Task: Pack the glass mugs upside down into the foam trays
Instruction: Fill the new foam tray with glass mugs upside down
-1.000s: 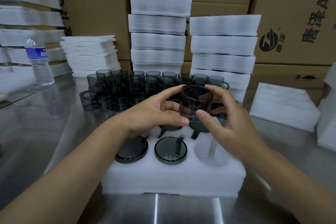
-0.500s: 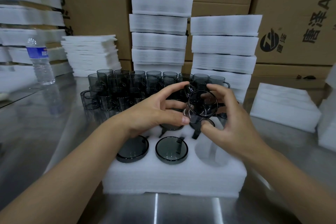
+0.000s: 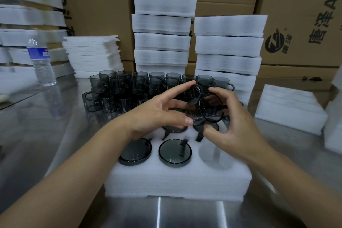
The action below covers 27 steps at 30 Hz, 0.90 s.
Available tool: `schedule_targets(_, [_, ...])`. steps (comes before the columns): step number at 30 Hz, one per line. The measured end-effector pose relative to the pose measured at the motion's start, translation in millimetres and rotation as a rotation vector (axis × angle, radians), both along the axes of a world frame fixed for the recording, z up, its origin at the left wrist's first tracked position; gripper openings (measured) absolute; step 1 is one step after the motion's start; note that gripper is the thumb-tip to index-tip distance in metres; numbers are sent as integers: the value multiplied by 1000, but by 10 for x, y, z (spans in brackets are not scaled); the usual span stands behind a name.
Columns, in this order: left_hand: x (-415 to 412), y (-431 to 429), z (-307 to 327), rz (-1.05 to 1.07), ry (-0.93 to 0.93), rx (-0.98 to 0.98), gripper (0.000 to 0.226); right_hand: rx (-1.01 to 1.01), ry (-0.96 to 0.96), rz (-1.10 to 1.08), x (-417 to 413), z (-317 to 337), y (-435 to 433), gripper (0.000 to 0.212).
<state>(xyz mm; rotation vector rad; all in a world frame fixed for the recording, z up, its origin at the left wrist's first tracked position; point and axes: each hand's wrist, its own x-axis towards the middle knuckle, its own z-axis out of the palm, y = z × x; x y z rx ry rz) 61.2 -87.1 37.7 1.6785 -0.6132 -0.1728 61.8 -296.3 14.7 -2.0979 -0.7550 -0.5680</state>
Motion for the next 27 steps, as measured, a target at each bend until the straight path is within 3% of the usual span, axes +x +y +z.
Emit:
schedule_targets(8, [-19, -4, 13, -12, -23, 22, 74, 4, 9, 11, 39, -22, -20, 66])
schedule_targets(17, [-43, -33, 23, 80, -50, -64, 36, -24, -65, 14, 28, -2, -17, 74])
schedule_targets(27, [-2, -35, -4, 117, -7, -147, 25, -92, -102, 23, 6, 14, -17, 75])
